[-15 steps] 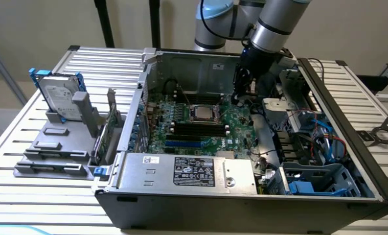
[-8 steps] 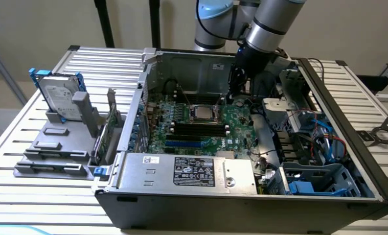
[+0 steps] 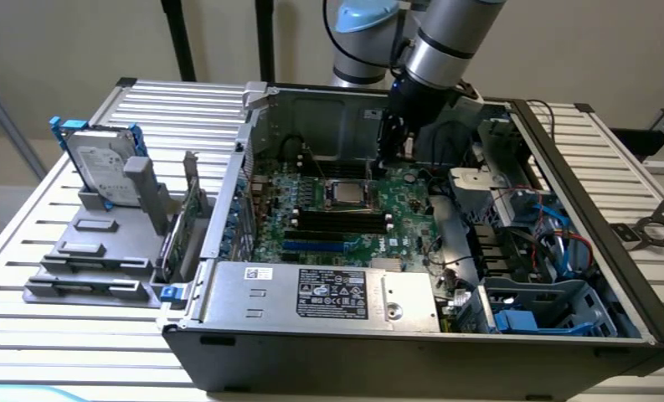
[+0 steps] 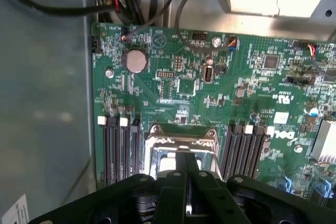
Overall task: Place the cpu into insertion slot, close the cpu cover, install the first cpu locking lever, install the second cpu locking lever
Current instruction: 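Close the cpu cover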
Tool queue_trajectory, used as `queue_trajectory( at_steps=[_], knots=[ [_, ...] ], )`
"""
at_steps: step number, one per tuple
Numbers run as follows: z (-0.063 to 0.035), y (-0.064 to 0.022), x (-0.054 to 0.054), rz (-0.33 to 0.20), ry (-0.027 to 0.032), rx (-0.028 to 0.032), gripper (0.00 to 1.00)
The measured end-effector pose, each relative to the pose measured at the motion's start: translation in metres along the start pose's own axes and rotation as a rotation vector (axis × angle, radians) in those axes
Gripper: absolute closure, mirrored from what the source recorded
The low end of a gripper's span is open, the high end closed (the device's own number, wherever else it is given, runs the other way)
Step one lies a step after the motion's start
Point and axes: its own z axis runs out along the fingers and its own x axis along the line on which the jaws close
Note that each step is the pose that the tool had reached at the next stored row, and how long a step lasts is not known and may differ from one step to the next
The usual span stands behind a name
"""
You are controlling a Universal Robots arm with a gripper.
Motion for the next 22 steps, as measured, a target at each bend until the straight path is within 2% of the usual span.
queue_trajectory(
  at_steps=[4, 7, 12, 17, 22],
  knots=[
    [0.0024, -0.01, 0.0, 0.0, 0.0006, 0.0072, 0.89],
    [0.0041, -0.0175, 0.0, 0.0, 0.0008, 0.0152, 0.89],
    [0.0099, -0.0335, 0.001, 0.0, 0.0011, 0.0242, 0.89],
    [0.0166, -0.0543, 0.001, 0.0, 0.0015, 0.0287, 0.89],
    [0.0219, -0.0765, 0.001, 0.0, 0.0017, 0.0295, 0.89]
  ],
)
